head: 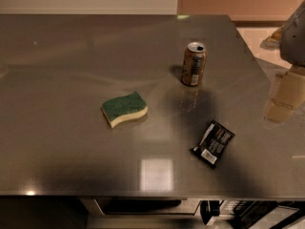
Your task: Move orange can near rxbar chocolate
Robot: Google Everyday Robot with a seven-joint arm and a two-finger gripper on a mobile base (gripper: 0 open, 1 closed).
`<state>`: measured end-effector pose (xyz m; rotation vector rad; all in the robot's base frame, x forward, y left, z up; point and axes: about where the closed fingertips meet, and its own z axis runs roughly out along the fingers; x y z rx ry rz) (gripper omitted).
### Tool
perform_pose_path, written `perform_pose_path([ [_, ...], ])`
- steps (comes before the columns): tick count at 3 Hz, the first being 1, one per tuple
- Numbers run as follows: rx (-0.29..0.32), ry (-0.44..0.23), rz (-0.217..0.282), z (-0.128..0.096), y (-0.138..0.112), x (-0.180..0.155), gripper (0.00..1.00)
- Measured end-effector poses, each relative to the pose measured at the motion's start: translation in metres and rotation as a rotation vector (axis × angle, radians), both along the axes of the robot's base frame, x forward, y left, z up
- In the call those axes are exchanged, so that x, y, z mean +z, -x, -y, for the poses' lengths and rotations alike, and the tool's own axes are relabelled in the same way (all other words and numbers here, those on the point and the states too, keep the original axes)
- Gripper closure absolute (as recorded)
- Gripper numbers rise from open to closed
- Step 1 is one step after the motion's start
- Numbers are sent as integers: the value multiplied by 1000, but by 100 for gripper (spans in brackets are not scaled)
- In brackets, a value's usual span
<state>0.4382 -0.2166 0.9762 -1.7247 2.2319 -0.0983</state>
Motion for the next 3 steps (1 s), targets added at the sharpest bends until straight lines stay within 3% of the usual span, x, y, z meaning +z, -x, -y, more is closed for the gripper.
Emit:
perform_pose_path([
  [1,0,0,1,0,0,0,0],
  [3,19,-112,9,-25,-56,-9,0],
])
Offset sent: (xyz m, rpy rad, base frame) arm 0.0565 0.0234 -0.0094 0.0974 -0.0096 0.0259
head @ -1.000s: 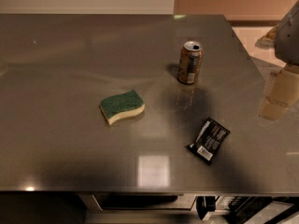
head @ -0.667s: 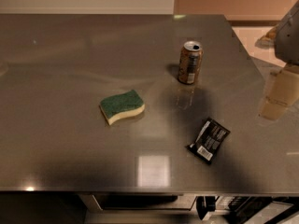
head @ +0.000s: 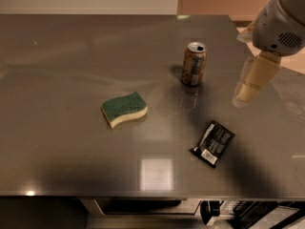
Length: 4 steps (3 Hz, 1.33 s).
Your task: Move orange can near rxbar chocolate
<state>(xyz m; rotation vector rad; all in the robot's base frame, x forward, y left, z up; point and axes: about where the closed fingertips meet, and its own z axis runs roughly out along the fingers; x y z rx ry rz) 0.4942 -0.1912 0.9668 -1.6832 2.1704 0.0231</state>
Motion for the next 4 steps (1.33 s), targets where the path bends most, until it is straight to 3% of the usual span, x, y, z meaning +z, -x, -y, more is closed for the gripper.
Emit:
perform_pose_path([
  [2,-17,-164,-16,-23,-63,-18,0],
  [4,-72,-248,4,-33,-127,-40,0],
])
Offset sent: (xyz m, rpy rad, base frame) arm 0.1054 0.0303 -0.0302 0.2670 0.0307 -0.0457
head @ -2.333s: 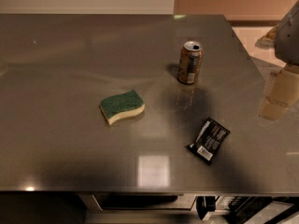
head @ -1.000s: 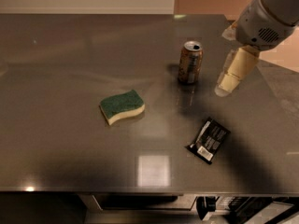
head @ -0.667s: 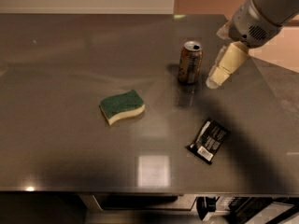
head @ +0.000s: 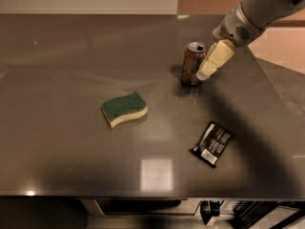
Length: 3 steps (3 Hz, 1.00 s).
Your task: Move orange can near rxbar chocolate
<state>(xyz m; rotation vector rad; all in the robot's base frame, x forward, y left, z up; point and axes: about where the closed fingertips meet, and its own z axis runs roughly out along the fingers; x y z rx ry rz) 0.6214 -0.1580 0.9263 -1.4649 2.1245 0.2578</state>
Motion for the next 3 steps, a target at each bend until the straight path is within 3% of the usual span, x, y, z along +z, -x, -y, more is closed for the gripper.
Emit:
perform_pose_path([
  [2,-20,-35,-21,-14,-34,-18,0],
  [3,-14,-46,-30,-18,-39,-21,18],
])
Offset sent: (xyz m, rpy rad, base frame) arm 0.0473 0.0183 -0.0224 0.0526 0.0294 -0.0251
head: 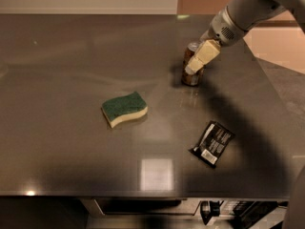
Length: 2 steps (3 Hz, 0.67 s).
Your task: Move orange can near rxbar chocolate
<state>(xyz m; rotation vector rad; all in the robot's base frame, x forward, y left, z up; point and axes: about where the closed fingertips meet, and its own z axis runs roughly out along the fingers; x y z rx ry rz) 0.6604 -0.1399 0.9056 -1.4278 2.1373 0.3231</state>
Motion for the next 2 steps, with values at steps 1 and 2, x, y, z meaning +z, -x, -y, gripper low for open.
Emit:
perform_pose_path([
  [1,8,-11,-3,-1,1,0,41],
  [2,20,-28,-4,2,8,5,65],
])
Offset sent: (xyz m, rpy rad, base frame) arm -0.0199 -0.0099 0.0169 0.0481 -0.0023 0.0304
